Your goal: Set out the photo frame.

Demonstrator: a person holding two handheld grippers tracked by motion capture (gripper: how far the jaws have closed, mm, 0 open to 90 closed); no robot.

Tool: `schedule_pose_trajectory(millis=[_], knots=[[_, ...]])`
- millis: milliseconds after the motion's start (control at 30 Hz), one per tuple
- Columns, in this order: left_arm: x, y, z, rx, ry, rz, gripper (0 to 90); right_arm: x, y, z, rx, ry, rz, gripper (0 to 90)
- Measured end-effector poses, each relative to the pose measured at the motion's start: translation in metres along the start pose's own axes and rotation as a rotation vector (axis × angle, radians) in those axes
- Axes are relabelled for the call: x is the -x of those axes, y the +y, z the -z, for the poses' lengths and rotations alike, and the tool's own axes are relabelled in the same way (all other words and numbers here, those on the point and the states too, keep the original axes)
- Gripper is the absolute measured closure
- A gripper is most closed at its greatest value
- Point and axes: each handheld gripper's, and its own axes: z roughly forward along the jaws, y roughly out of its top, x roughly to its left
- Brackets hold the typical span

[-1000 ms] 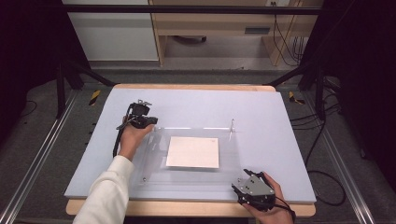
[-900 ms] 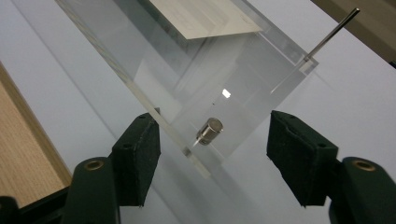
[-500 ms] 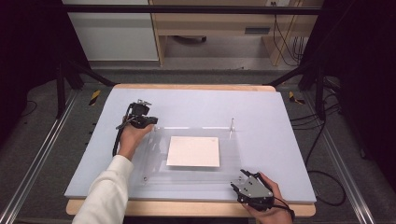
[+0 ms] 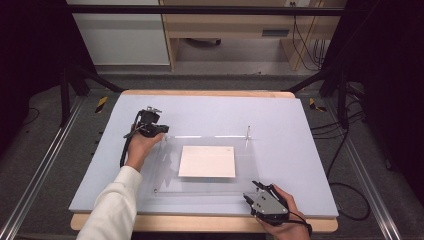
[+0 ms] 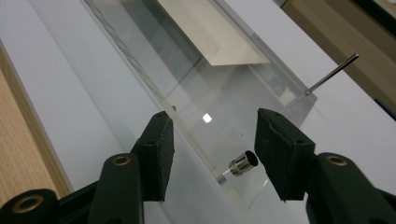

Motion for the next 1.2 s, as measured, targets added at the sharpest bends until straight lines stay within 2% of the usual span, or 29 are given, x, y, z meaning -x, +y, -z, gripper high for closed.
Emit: schedule_pose_trajectory(millis=[100, 167, 233, 300, 333, 400, 533, 667, 700, 800, 933, 1067, 1200], knots=[[0.003, -0.001, 0.000, 0.011, 0.032, -0.030, 81.9, 0.001, 0.003, 0.001, 0.005, -0.005, 0.002, 49.9], [0.004, -0.002, 0.004, 0.045, 0.064, -0.056, 75.2, 0.001, 0.004, 0.002, 0.000, -0.003, 0.007, 50.1], [0.006, -0.003, 0.012, 0.092, 0.074, -0.071, 70.8, 0.001, 0.005, 0.002, -0.007, -0.001, 0.008, 50.4], [0.013, -0.001, 0.026, 0.127, 0.084, -0.125, 63.7, 0.001, 0.007, 0.002, -0.013, -0.006, 0.005, 50.7], [0.016, -0.001, 0.032, 0.140, 0.083, -0.138, 63.7, 0.002, 0.009, 0.003, -0.015, -0.003, 0.003, 50.7], [0.023, -0.003, 0.045, 0.158, 0.062, -0.170, 62.2, 0.003, 0.011, 0.004, -0.015, -0.004, -0.005, 50.9], [0.038, -0.011, 0.069, 0.164, 0.027, -0.229, 56.8, 0.008, 0.018, 0.006, -0.023, 0.008, -0.025, 50.7], [0.052, -0.020, 0.089, 0.163, 0.000, -0.284, 50.9, 0.014, 0.025, 0.008, -0.032, 0.021, -0.044, 50.7], [0.057, -0.023, 0.096, 0.162, -0.009, -0.308, 49.7, 0.015, 0.026, 0.009, -0.035, 0.023, -0.049, 50.6], [0.070, -0.030, 0.108, 0.177, -0.031, -0.353, 44.0, 0.020, 0.032, 0.010, -0.043, 0.035, -0.064, 50.6], [0.086, -0.037, 0.124, 0.222, -0.082, -0.385, 37.0, 0.028, 0.038, 0.012, -0.047, 0.052, -0.084, 50.6], [0.096, -0.040, 0.135, 0.241, -0.116, -0.397, 32.1, 0.036, 0.046, 0.013, -0.050, 0.066, -0.099, 50.6], [0.104, -0.041, 0.146, 0.255, -0.118, -0.423, 28.5, 0.045, 0.054, 0.014, -0.058, 0.084, -0.113, 50.8]])
